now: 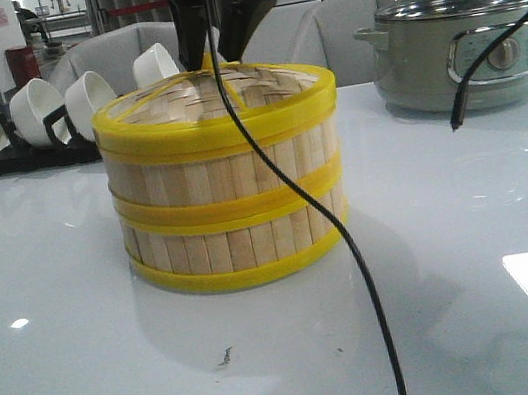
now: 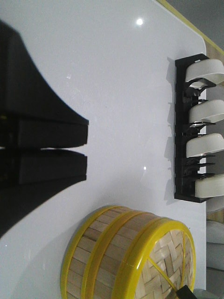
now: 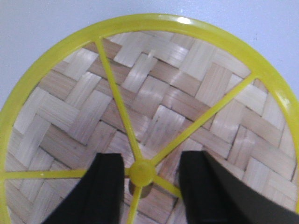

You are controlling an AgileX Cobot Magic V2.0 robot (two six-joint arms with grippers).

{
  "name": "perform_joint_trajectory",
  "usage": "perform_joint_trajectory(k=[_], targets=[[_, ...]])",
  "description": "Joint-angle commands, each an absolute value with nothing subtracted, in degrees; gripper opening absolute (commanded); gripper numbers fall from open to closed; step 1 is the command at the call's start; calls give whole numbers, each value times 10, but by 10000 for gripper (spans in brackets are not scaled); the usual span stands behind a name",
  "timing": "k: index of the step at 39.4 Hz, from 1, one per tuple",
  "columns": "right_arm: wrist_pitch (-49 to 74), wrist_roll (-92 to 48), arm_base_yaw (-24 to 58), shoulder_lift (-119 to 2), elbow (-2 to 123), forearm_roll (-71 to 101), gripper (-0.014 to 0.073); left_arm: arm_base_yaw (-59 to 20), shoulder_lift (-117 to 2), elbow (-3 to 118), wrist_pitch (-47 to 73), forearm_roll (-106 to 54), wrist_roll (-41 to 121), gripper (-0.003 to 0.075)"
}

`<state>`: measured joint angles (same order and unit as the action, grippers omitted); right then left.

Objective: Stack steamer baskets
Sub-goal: 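Lower the lid onto the top basket and open the right gripper, then raise the right gripper away from the lidded stack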

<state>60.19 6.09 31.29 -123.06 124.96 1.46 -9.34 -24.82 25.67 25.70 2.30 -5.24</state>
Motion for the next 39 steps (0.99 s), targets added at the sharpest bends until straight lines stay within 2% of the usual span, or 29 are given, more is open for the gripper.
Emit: perform_joint_trajectory(k=[1,13,20,29,39], targets=[[576,55,308,-1195,1270,7,505,-93,-250,273,209,20,-57,85],[572,55,308,-1171,1268,-6,498,-93,-250,273,209,20,-57,85],[526,55,294,-1084,1213,-52,498,-93,-250,273,209,20,-57,85],[394,55,227,-876,991,-65,493,-93,-250,273,209,20,-57,85],[221,55,90,-597,640,-65,356,-93,-250,273,209,20,-57,85]])
